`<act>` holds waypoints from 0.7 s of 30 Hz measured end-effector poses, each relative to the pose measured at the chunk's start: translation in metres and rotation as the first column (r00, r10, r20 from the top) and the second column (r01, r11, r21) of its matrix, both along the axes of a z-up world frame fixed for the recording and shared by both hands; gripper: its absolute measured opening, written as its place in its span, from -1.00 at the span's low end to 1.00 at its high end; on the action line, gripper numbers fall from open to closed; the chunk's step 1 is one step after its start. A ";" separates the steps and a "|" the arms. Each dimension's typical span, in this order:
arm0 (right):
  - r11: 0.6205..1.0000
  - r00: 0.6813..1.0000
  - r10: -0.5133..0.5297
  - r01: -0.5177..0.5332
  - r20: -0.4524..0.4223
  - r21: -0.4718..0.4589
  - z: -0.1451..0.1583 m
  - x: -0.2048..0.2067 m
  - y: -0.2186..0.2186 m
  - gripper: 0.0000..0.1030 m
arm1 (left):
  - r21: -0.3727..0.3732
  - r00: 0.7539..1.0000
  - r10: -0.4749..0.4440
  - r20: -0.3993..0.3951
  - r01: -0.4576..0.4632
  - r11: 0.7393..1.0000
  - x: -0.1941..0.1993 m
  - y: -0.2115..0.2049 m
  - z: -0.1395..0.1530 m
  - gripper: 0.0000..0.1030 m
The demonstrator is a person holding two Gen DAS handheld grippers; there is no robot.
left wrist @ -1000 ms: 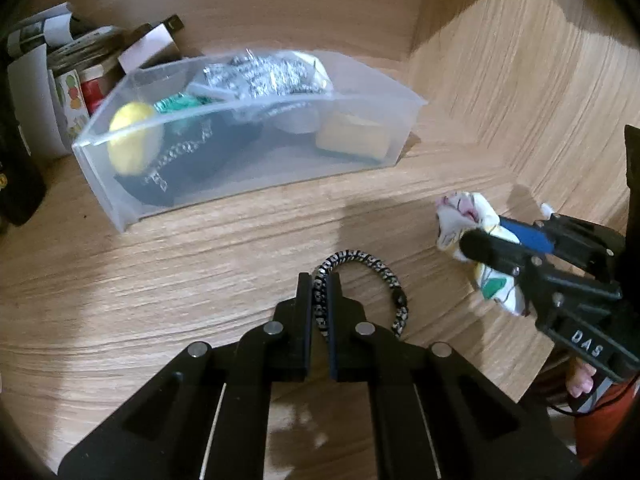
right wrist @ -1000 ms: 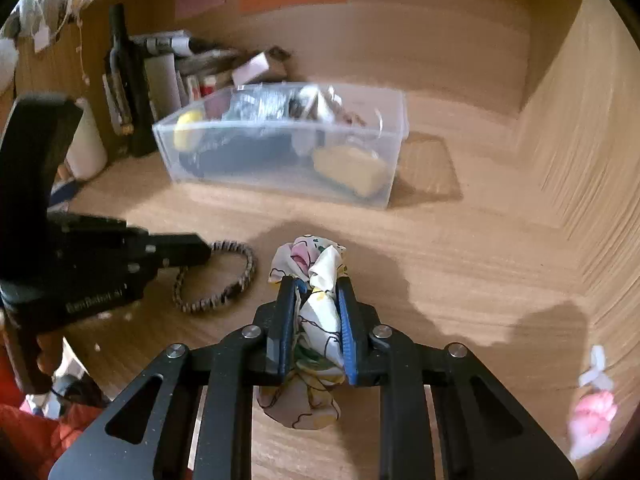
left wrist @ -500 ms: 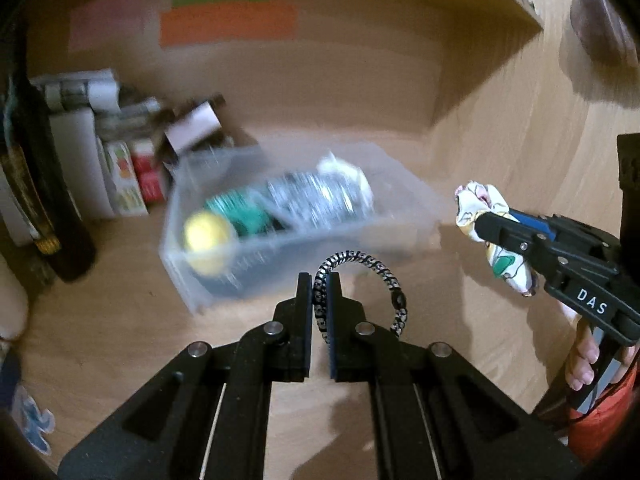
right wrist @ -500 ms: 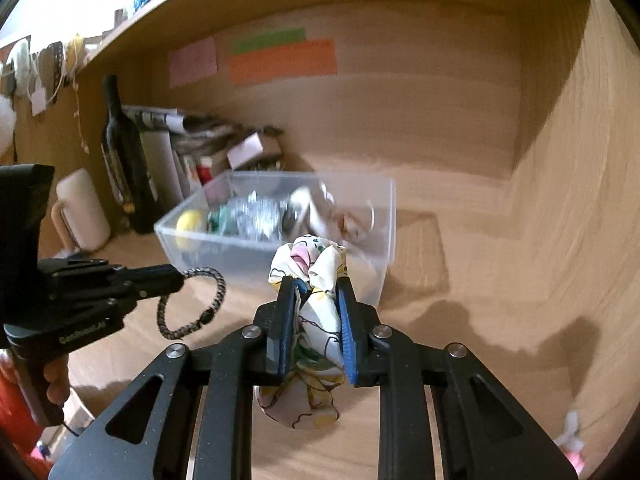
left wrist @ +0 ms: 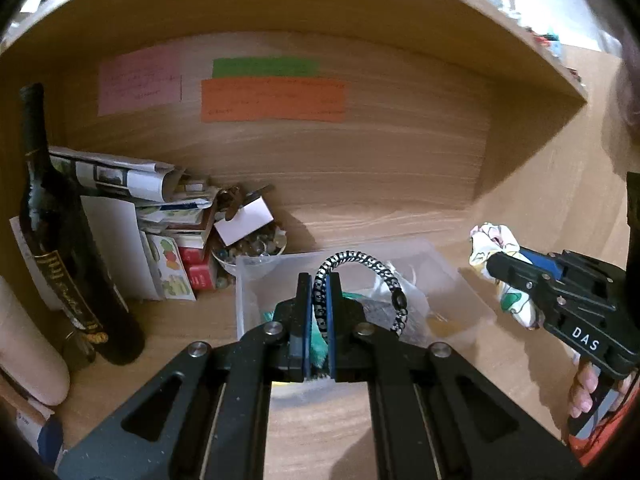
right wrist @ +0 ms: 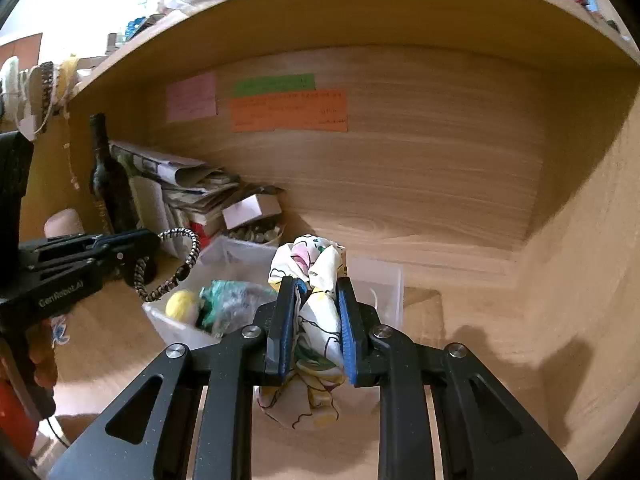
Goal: Organize soft objects
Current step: 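Drop bracelet into the box with left tool while right tool drops scrunchie in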
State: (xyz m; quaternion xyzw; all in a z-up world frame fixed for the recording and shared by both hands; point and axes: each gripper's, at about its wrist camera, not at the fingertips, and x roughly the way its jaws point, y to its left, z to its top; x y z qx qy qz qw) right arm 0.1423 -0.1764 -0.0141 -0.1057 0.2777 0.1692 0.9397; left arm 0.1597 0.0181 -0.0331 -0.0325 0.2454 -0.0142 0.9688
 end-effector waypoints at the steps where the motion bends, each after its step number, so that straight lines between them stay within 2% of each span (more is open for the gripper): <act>1: 1.000 1.000 -0.001 0.001 -0.008 -0.001 -0.002 0.006 0.002 -0.64 | -0.001 1.000 0.004 -0.006 -0.004 1.000 0.004 0.000 -0.002 -0.90; 7: 1.000 0.997 -0.013 0.011 -0.077 -0.025 -0.023 0.031 0.006 -0.64 | -0.004 0.995 0.018 -0.095 -0.019 1.000 0.035 0.000 -0.030 -0.90; 11: 0.999 0.990 -0.031 0.026 -0.135 -0.045 -0.041 0.048 0.005 -0.64 | -0.034 0.989 0.003 -0.149 -0.008 0.999 0.050 0.001 -0.046 -0.90; 21: 0.996 0.974 -0.070 0.057 -0.217 -0.066 -0.068 0.066 -0.002 -0.59 | -0.014 0.980 -0.042 -0.193 0.040 0.999 0.059 -0.011 -0.059 -0.89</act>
